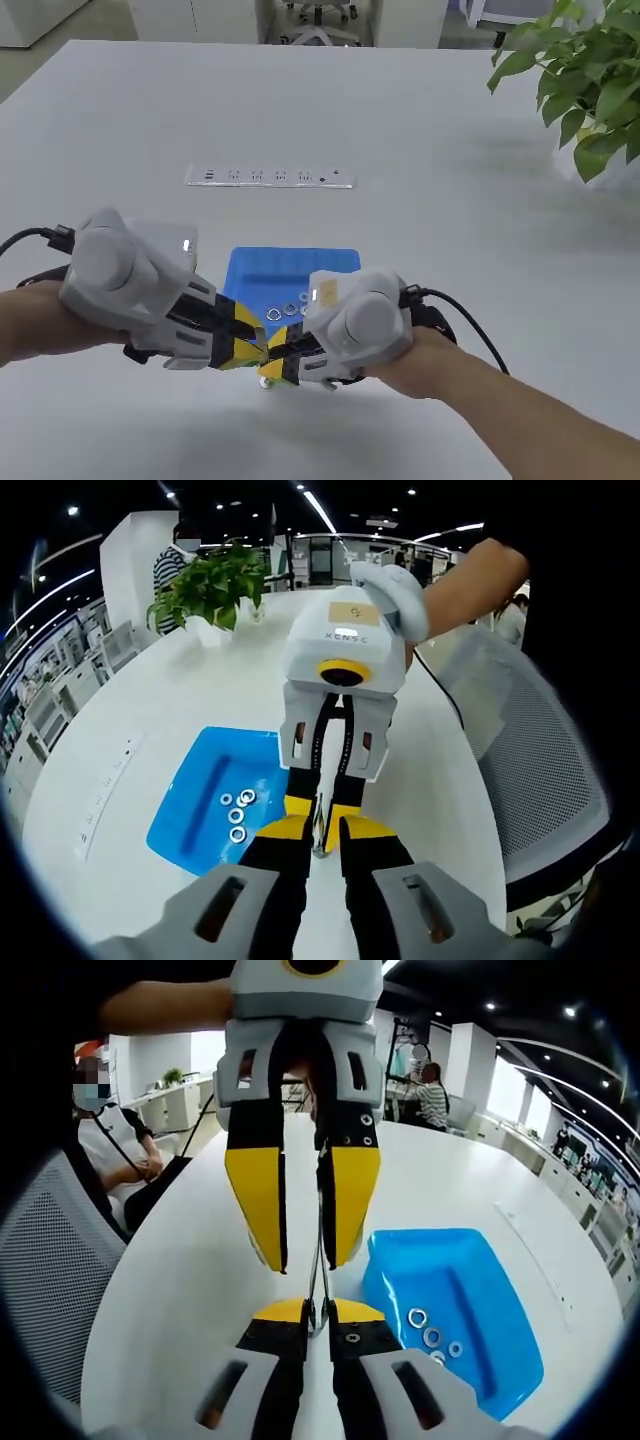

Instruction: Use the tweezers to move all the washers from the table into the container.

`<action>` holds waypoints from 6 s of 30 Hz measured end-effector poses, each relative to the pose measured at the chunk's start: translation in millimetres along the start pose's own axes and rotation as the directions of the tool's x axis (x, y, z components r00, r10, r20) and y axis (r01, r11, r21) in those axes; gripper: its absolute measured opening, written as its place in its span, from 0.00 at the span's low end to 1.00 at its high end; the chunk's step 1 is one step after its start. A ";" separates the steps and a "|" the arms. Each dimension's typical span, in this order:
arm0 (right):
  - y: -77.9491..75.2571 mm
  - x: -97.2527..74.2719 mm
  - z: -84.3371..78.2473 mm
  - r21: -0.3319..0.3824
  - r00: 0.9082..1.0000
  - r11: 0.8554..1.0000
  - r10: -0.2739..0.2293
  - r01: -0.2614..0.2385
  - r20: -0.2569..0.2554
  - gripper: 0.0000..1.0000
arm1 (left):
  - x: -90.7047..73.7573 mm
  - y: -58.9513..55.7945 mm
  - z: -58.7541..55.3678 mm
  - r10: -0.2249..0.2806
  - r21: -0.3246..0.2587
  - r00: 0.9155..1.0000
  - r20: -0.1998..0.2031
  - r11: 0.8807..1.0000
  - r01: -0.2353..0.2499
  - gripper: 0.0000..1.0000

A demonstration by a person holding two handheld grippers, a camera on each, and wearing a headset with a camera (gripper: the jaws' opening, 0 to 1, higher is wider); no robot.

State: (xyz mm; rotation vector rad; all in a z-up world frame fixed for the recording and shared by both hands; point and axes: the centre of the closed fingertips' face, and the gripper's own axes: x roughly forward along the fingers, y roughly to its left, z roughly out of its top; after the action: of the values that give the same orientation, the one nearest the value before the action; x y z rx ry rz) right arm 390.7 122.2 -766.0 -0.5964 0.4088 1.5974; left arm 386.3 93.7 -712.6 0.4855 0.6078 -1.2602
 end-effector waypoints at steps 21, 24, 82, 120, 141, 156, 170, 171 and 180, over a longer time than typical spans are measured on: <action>-2.0 -30.4 21.7 -0.004 1.000 1.000 -0.015 0.015 0.025 0.09 | -23.8 0.1 9.2 0.133 -0.157 0.985 0.109 0.981 -0.115 0.56; -2.4 -35.6 26.0 -0.001 0.999 1.000 -0.015 0.015 0.031 0.09 | -26.7 -0.6 7.7 0.153 -0.177 0.982 0.114 0.975 -0.132 0.65; -91.1 -28.4 15.7 0.001 0.997 0.998 -0.065 0.065 0.043 0.09 | -45.4 2.1 -2.8 0.445 -0.377 0.879 0.173 0.854 -0.359 0.99; -108.3 1.0 -8.3 0.004 0.999 0.999 -0.048 0.048 0.021 0.10 | -43.0 57.1 8.1 0.455 -0.299 0.875 0.168 0.869 -0.394 0.66; -107.1 2.4 -7.7 -0.012 0.999 0.999 -0.035 0.035 0.025 0.10 | -27.0 87.4 16.8 0.371 -0.167 0.916 0.153 0.923 -0.346 0.35; -104.9 2.4 -8.2 -0.050 1.000 0.999 -0.017 0.017 0.011 0.10 | -13.2 98.1 26.7 0.302 -0.070 0.943 0.143 0.953 -0.294 0.21; -103.3 4.0 -7.8 -0.092 1.000 0.996 0.009 -0.008 0.001 0.10 | -4.7 101.9 32.5 0.256 -0.008 0.957 0.138 0.966 -0.257 0.08; -102.8 4.0 -7.7 -0.093 1.000 0.996 0.010 -0.010 0.001 0.10 | -4.6 102.1 32.3 0.255 -0.006 0.957 0.138 0.966 -0.257 0.06; -102.4 4.8 -9.0 -0.101 1.000 0.995 0.008 -0.009 -0.009 0.12 | -4.1 99.3 32.3 0.241 0.027 0.961 0.134 0.969 -0.247 0.05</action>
State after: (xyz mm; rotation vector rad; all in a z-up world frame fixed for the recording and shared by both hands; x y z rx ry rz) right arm 493.0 132.8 -767.6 -0.6796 0.3390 1.6313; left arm 486.9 100.0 -684.8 0.4948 0.3978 -1.0622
